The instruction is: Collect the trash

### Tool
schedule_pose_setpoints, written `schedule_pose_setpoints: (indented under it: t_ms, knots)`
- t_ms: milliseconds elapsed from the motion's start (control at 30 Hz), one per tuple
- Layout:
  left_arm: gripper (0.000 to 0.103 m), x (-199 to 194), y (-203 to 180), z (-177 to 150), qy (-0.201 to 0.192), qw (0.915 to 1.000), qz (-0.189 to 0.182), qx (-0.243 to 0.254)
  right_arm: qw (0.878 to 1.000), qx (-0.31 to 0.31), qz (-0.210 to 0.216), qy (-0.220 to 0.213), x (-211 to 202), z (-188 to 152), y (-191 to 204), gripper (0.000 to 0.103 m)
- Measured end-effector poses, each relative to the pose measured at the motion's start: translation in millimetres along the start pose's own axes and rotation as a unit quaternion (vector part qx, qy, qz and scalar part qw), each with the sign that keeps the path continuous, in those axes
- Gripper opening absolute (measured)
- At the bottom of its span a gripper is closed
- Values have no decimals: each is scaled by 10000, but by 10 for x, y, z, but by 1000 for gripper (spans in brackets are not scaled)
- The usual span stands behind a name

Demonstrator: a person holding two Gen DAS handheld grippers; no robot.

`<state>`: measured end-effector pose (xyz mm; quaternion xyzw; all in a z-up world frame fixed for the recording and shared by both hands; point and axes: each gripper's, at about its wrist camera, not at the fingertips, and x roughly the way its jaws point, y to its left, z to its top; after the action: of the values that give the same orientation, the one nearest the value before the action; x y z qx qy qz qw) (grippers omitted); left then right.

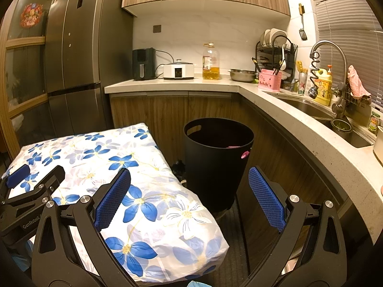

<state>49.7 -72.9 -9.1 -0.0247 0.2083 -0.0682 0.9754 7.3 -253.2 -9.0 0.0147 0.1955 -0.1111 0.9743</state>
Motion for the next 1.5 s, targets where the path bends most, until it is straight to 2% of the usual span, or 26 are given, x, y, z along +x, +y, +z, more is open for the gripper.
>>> schedule_pose_setpoints:
  t_ms: [1500]
  knots:
    - [97,-110,-11,96,-164,9999,4,14,10000,20,1,-45,-35,40,6,97]
